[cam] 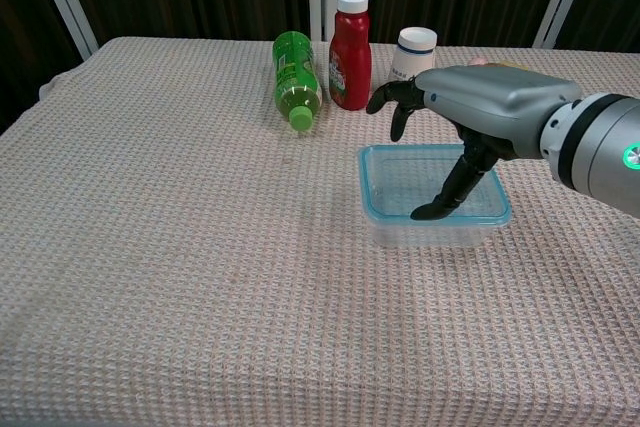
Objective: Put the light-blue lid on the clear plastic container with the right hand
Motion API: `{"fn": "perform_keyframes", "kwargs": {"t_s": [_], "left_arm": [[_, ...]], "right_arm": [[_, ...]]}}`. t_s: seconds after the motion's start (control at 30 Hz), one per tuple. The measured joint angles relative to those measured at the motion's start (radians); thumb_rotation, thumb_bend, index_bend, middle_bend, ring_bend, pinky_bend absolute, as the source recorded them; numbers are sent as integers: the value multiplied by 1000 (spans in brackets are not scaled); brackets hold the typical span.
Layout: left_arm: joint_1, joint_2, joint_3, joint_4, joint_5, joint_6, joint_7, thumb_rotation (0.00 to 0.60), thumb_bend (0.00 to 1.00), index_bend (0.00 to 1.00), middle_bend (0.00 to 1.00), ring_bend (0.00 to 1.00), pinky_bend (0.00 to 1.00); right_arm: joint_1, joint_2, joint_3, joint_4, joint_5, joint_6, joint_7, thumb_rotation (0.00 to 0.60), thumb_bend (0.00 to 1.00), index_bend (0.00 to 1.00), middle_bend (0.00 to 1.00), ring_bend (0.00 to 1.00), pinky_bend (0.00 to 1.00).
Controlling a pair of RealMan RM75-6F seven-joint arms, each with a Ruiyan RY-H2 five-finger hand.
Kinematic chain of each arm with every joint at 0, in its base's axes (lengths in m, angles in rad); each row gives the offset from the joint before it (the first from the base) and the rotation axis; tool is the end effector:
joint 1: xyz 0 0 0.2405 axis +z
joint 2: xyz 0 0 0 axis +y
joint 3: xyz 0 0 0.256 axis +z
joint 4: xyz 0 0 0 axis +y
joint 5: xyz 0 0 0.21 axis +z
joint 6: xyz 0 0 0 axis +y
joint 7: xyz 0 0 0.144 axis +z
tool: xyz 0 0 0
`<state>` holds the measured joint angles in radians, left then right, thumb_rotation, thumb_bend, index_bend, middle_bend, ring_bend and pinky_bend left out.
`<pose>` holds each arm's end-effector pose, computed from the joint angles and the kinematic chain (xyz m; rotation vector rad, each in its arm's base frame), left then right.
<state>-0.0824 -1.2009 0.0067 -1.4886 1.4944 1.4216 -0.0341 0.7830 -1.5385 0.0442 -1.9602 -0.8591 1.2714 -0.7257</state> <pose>-0.3371 0.1688 0.1288 -1.4386 -0.9894 -0.8177 -0.0966 -0.2597 -0.0143 1.9144 -1.0110 0.8423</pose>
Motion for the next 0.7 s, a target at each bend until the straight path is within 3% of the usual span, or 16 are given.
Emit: {"fn": "perform_keyframes", "kwargs": {"t_s": [0.13,0.7], "left_arm": [[-2,-1,2,-1,4,-3,0,600,0,102,71,0,0],[-3,13,1,-39,-9,-13,30,600,0,102,71,0,0]], "right_arm": [[-23,16,-19,-10,-13,9,-5,600,0,150,255,0,0],[-26,127,22,24,79,-121,64,600,0,150,254,0,0]]}}
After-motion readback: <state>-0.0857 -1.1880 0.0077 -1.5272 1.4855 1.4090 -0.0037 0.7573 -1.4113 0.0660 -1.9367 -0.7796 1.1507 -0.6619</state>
